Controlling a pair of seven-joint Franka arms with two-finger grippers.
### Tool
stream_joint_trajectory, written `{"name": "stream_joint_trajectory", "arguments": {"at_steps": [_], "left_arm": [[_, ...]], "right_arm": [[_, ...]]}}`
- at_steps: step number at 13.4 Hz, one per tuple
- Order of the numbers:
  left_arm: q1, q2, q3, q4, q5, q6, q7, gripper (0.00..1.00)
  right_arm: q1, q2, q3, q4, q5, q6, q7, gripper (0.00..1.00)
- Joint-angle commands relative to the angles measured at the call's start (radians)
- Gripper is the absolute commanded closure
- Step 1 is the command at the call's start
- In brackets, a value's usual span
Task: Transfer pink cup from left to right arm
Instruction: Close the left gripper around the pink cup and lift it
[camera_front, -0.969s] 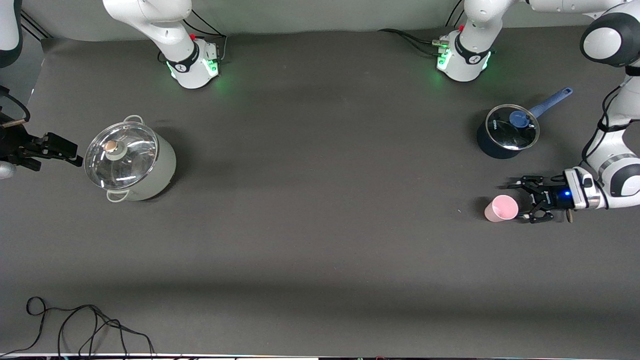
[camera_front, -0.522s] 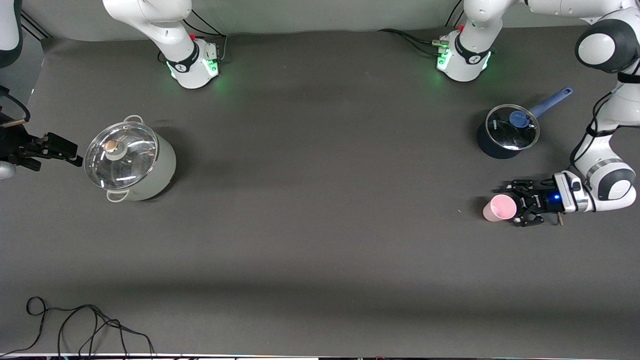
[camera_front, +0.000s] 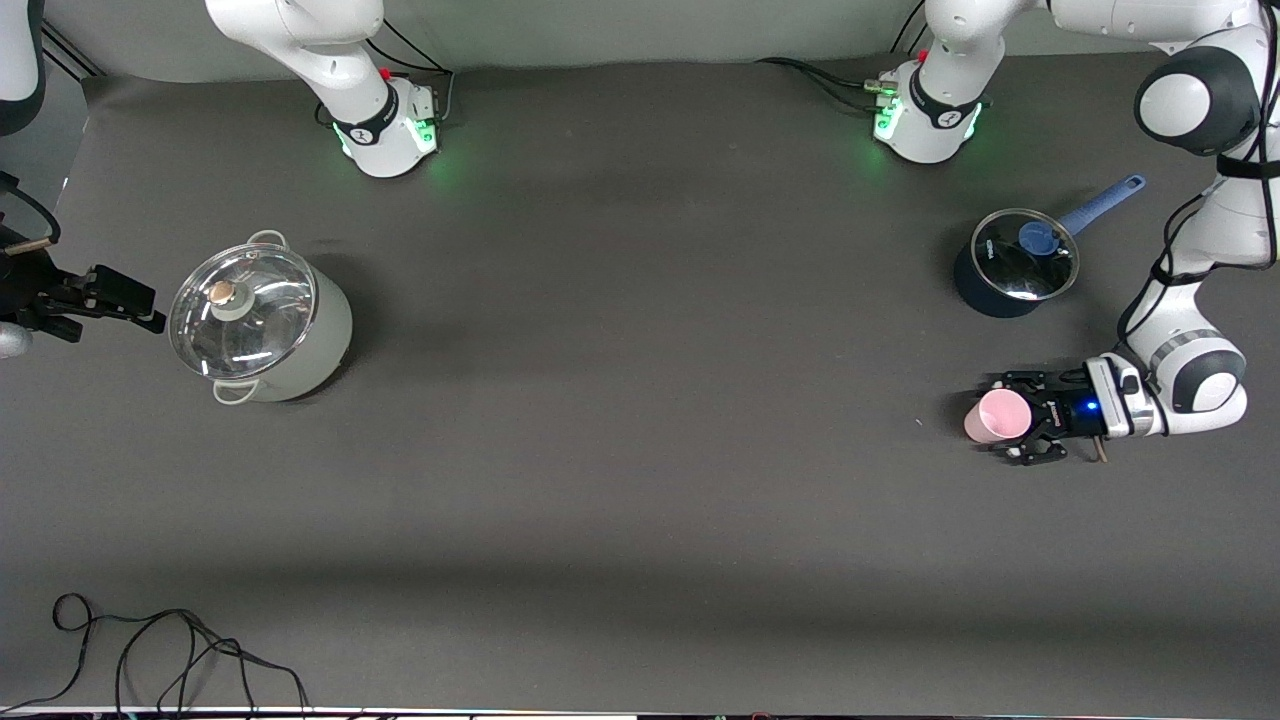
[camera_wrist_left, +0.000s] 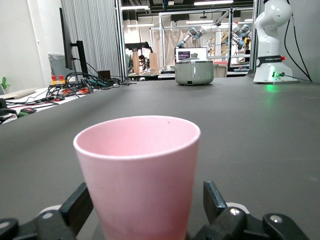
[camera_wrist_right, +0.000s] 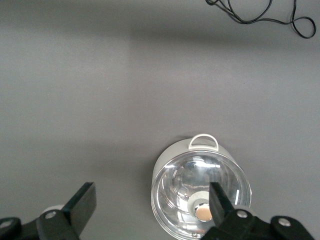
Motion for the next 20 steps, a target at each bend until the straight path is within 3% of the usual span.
{"name": "stream_joint_trajectory", "arguments": {"at_steps": [1,2,3,5,6,11,14,20], "left_arm": [[-0.032,0.014,0.007,0.011,-0.040,0.014,0.022,0.04],[-0.040,0.019,0.007,0.012,-0.051,0.014,0.022,0.10],[-0.045,0.020,0.007,0.012,-0.052,0.014,0.022,0.25],[-0.049,0.023,0.007,0.012,-0.057,0.016,0.022,0.80],[-0.052,0.025,0.007,0.012,-0.069,0.016,0.022,1.00],[-0.086,0.023,-0.008,0.014,-0.078,0.006,0.016,1.00],[-0.091,0.020,-0.103,0.014,-0.083,0.015,0.007,1.00],[-0.316,0.014,-0.150,0.038,-0.296,0.150,-0.033,1.00]], "right_arm": [[0.004,0.006,-0.002,0.015,-0.011,-0.001,-0.005,0.00],[0.005,0.006,-0.002,0.015,-0.011,-0.001,-0.005,0.00],[0.004,0.006,-0.002,0.015,-0.011,-0.001,-0.005,0.00],[0.005,0.006,-0.002,0.015,-0.011,-0.001,-0.006,0.00],[0.004,0.006,-0.002,0.015,-0.011,-0.001,-0.006,0.00],[0.004,0.007,-0.002,0.015,-0.011,-0.001,-0.006,0.00],[0.004,0.009,-0.002,0.015,-0.011,-0.001,-0.006,0.00],[0.004,0.007,-0.002,0.015,-0.011,-0.007,-0.005,0.00]]}}
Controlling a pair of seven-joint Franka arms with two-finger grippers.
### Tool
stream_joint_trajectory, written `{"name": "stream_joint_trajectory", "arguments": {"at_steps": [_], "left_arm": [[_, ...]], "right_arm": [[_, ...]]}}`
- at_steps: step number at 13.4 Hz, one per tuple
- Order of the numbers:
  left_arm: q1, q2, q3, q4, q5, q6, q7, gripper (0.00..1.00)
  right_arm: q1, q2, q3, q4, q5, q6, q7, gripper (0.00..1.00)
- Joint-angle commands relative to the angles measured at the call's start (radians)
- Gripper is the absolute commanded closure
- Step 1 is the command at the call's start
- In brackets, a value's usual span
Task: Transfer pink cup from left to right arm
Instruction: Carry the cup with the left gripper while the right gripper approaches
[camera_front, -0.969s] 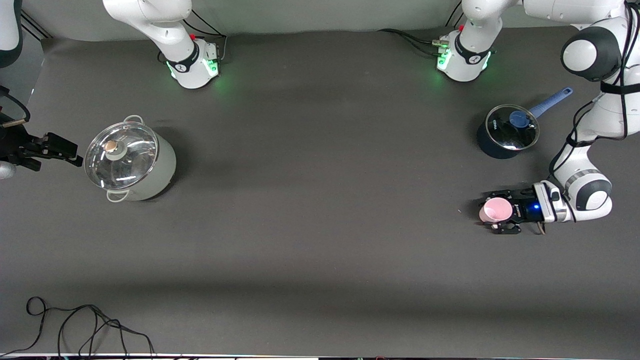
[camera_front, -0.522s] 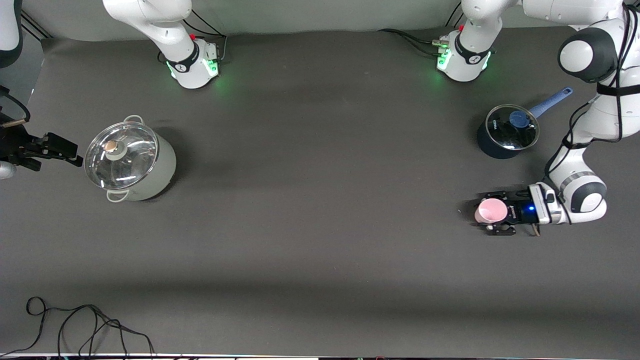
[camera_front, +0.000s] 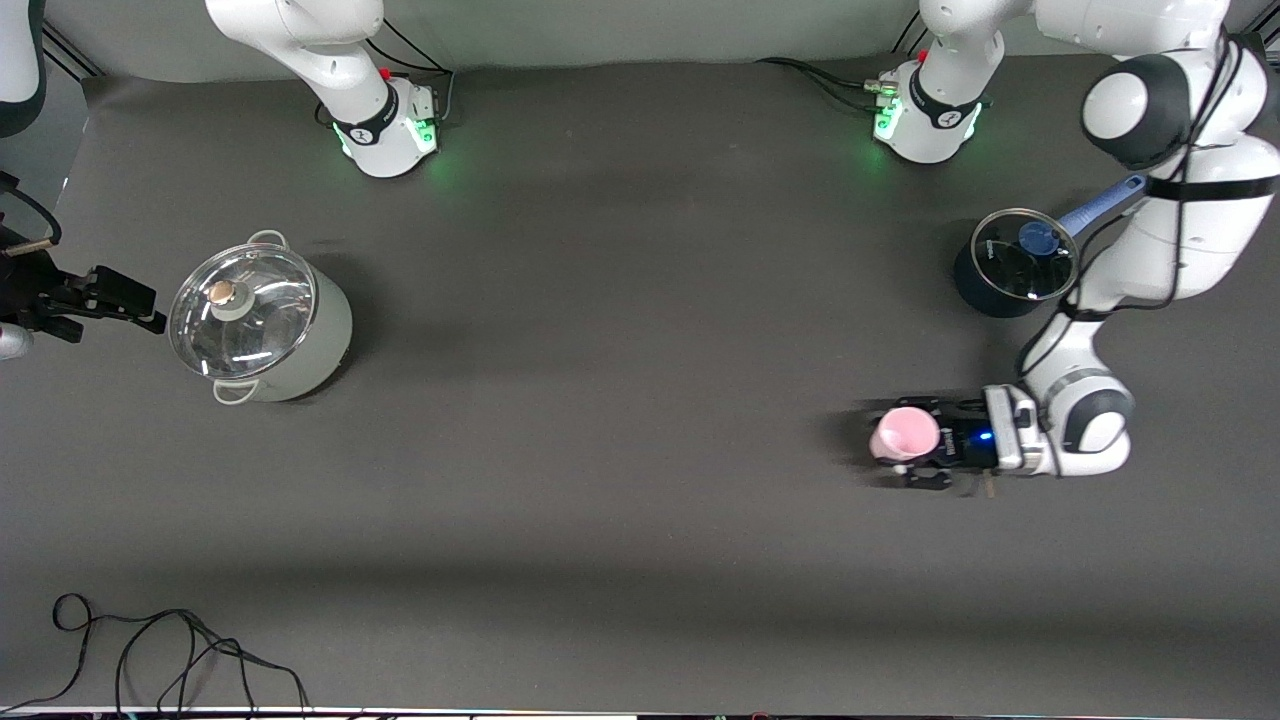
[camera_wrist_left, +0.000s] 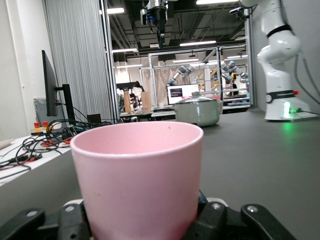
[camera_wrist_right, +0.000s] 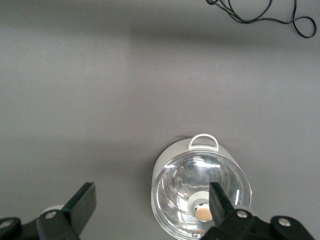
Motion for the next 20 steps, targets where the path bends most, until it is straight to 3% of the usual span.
{"name": "stream_joint_trajectory", "arguments": {"at_steps": [1,3,6,9,13,16,20], "left_arm": [[-0.106,0.000,-0.003,0.023,-0.099,0.099,-0.025,1.00],[-0.149,-0.001,-0.086,0.023,-0.176,0.218,-0.026,1.00],[-0.206,0.000,-0.235,0.023,-0.254,0.525,-0.029,1.00],[-0.252,0.000,-0.356,0.052,-0.316,0.749,-0.032,1.00],[-0.344,-0.001,-0.443,0.121,-0.369,0.918,-0.063,1.00],[-0.410,-0.007,-0.545,0.195,-0.403,1.119,-0.063,1.00],[-0.545,-0.008,-0.609,0.334,-0.403,1.374,-0.127,1.00]], "right_arm": [[0.005,0.005,-0.002,0.015,-0.011,-0.012,-0.003,0.00],[0.005,-0.001,-0.001,0.014,-0.011,-0.015,-0.003,0.00],[0.005,-0.005,-0.001,0.014,-0.011,-0.017,-0.009,0.00],[0.005,-0.005,-0.001,0.014,-0.011,-0.017,-0.008,0.00],[0.005,-0.005,-0.001,0.015,-0.011,-0.017,0.000,0.00],[0.008,-0.002,0.009,0.035,-0.006,-0.017,0.033,0.00],[0.086,0.019,0.016,0.116,0.009,-0.018,0.336,0.00]]}}
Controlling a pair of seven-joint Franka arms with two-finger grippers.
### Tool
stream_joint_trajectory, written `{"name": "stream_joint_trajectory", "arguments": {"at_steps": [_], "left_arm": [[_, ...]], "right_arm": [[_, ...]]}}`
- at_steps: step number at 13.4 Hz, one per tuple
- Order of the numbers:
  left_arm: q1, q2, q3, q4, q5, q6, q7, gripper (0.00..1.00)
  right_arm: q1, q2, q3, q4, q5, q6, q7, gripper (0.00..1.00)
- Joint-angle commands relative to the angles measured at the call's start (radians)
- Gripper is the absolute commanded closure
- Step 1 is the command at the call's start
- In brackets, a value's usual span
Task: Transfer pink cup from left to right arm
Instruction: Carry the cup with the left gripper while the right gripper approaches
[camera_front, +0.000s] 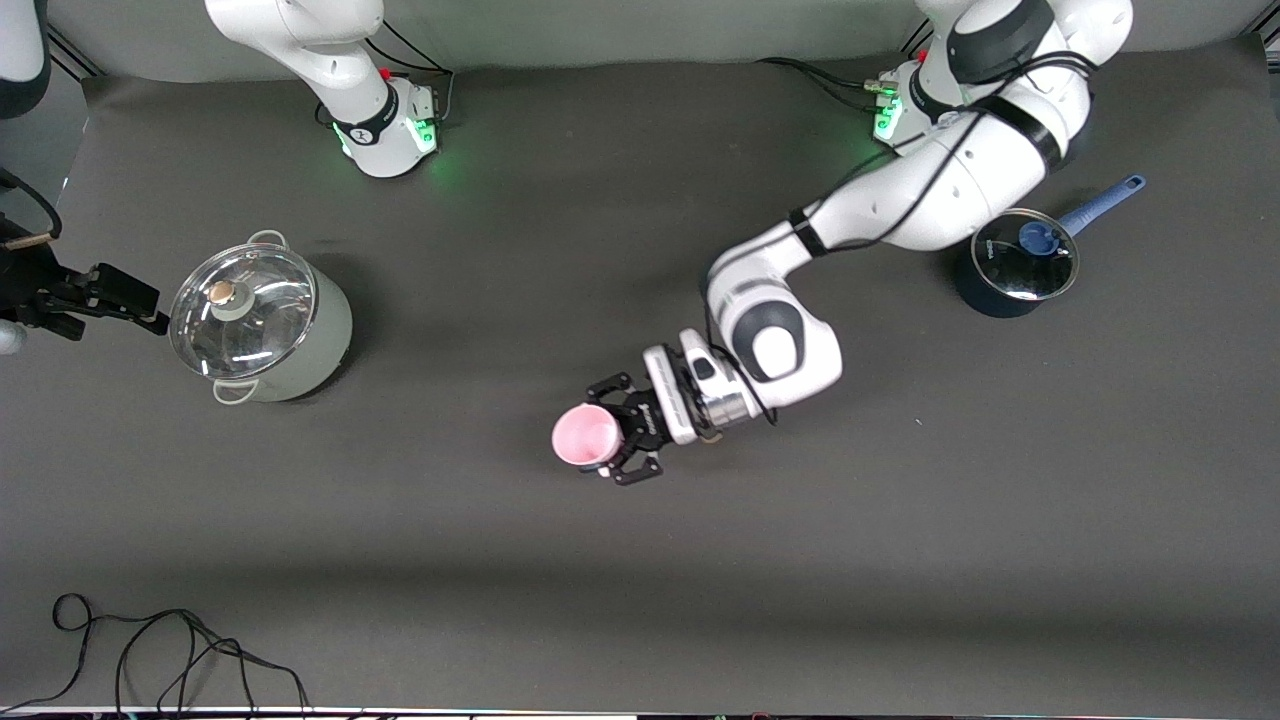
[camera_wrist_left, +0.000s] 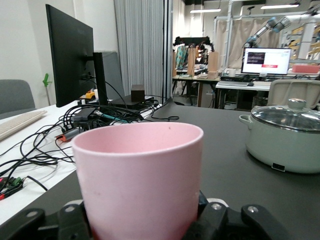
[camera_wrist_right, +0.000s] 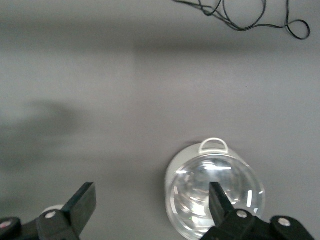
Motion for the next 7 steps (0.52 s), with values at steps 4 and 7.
{"name": "stream_joint_trajectory", "arguments": {"at_steps": [4,7], "left_arm": [[-0.298,-0.005,0.027,0.298,-0.014,0.310,-0.152,1.00],[-0.367,-0.005,0.041,0.352,-0.014,0.351,-0.166,1.00]], "right_arm": [[0.151,0.143,0.003,0.282,0.080,-0.108,0.574,0.00],[0.165,0.232,0.023,0.423,0.159,-0.158,0.873,0.00]]}}
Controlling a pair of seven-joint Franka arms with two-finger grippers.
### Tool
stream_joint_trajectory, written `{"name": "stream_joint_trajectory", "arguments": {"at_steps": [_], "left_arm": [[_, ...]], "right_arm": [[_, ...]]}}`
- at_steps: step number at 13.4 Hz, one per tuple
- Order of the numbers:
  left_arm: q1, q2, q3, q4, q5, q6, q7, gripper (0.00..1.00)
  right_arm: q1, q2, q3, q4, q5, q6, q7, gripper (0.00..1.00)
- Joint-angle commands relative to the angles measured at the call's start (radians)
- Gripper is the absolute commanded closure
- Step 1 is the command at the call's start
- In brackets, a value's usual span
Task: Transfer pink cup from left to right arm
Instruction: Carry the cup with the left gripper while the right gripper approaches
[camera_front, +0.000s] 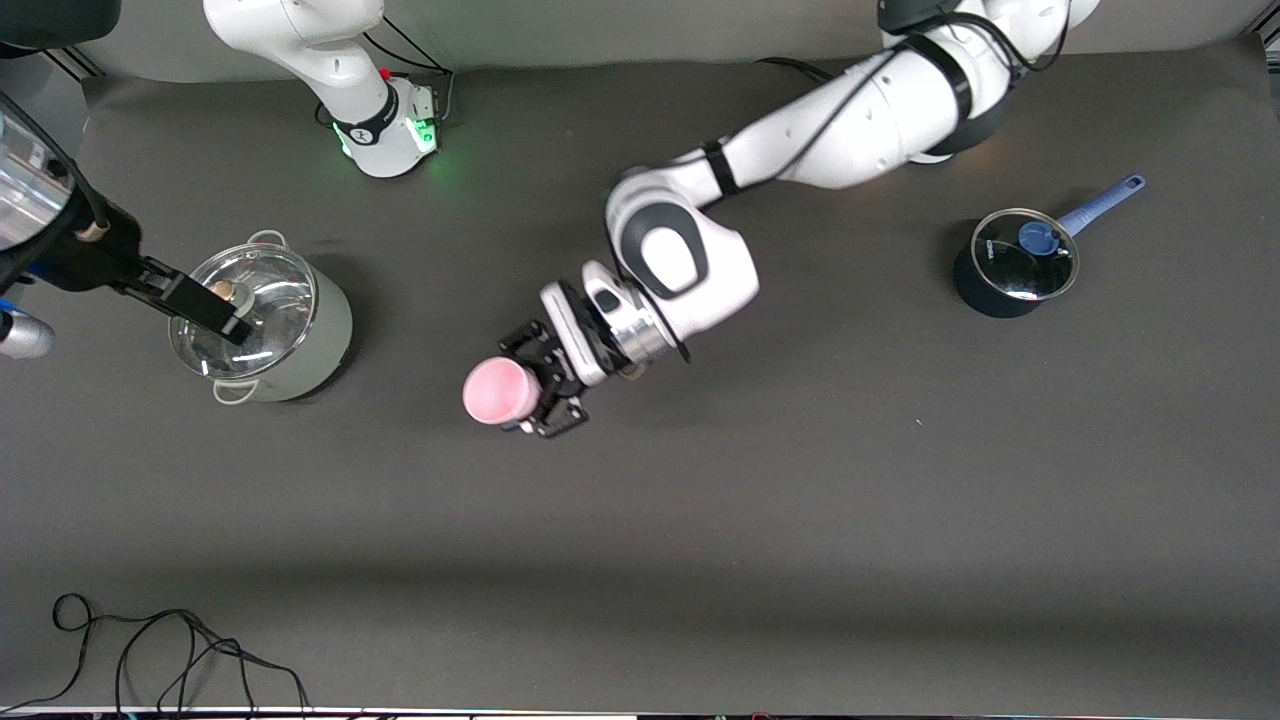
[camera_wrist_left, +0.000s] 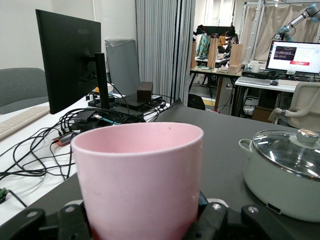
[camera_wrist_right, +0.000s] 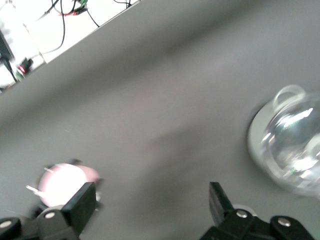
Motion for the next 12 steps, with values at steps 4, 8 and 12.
{"name": "stream_joint_trajectory", "arguments": {"at_steps": [4,8,12], "left_arm": [[-0.093,-0.002,0.037,0.101,-0.010,0.082,-0.041,1.00],[-0.093,-0.002,0.039,0.101,-0.006,0.082,-0.041,1.00],[-0.093,-0.002,0.037,0.101,-0.006,0.082,-0.041,1.00]], "right_arm": [[0.031,0.115,0.092,0.154,0.057,-0.056,0.446,0.00],[0.041,0.131,0.141,0.128,0.067,-0.063,0.541,0.00],[0.046,0.123,0.141,0.079,0.075,-0.079,0.549,0.00]]}}
